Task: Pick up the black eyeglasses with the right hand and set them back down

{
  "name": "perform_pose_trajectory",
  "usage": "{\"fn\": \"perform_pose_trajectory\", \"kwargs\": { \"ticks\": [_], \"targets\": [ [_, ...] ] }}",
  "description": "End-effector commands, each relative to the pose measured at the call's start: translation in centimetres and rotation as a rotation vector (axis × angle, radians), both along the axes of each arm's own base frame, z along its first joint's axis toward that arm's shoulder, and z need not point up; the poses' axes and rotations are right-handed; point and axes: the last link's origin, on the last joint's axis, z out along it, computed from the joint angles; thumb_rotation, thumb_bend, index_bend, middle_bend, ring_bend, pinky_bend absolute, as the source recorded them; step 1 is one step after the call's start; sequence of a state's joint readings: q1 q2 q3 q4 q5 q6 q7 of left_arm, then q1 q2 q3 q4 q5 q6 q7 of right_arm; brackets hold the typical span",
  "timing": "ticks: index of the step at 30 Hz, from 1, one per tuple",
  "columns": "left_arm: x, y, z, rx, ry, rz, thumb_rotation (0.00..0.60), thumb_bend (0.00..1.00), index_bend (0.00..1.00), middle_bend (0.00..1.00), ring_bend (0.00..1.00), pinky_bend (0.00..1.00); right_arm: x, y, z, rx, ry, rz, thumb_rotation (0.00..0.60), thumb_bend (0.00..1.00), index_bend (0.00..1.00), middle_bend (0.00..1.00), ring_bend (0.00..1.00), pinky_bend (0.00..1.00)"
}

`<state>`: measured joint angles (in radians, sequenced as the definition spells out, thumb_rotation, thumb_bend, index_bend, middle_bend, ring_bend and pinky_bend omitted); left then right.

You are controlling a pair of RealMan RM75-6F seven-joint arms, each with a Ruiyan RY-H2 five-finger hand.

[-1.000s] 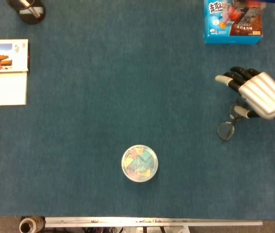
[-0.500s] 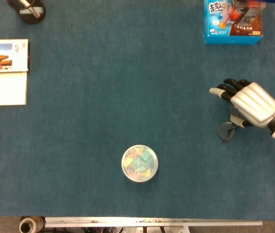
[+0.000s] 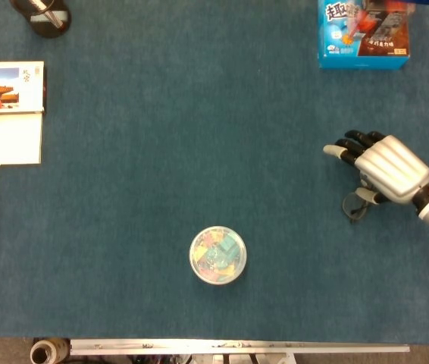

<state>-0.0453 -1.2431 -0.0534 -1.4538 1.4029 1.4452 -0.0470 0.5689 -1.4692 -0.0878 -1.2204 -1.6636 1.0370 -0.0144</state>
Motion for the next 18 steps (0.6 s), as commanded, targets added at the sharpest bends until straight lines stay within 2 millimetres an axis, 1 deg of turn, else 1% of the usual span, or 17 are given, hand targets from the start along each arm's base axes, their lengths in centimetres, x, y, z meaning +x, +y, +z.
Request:
{"fn": "perform_pose_trajectory", "kwargs": {
  "ticks": [1, 18],
  "targets": [
    [-0.03, -0.01, -0.01, -0.001, 0.000, 0.001, 0.600, 0.51, 0.31, 0.43, 0.36, 0.56, -0.10, 0.04, -0.17, 0.003, 0.001, -0.003, 0.600, 0.19, 0.19, 0.24, 0.16, 0.33],
    [-0.07, 0.04, -0.06, -0.001, -0.003, 0.003, 0.600, 0.51, 0.31, 0.43, 0.36, 0.56, -0.55, 0.18, -0.77, 0.008, 0.000, -0.014, 0.600, 0.19, 0.19, 0.24, 0.16, 0.33]
  ]
}}
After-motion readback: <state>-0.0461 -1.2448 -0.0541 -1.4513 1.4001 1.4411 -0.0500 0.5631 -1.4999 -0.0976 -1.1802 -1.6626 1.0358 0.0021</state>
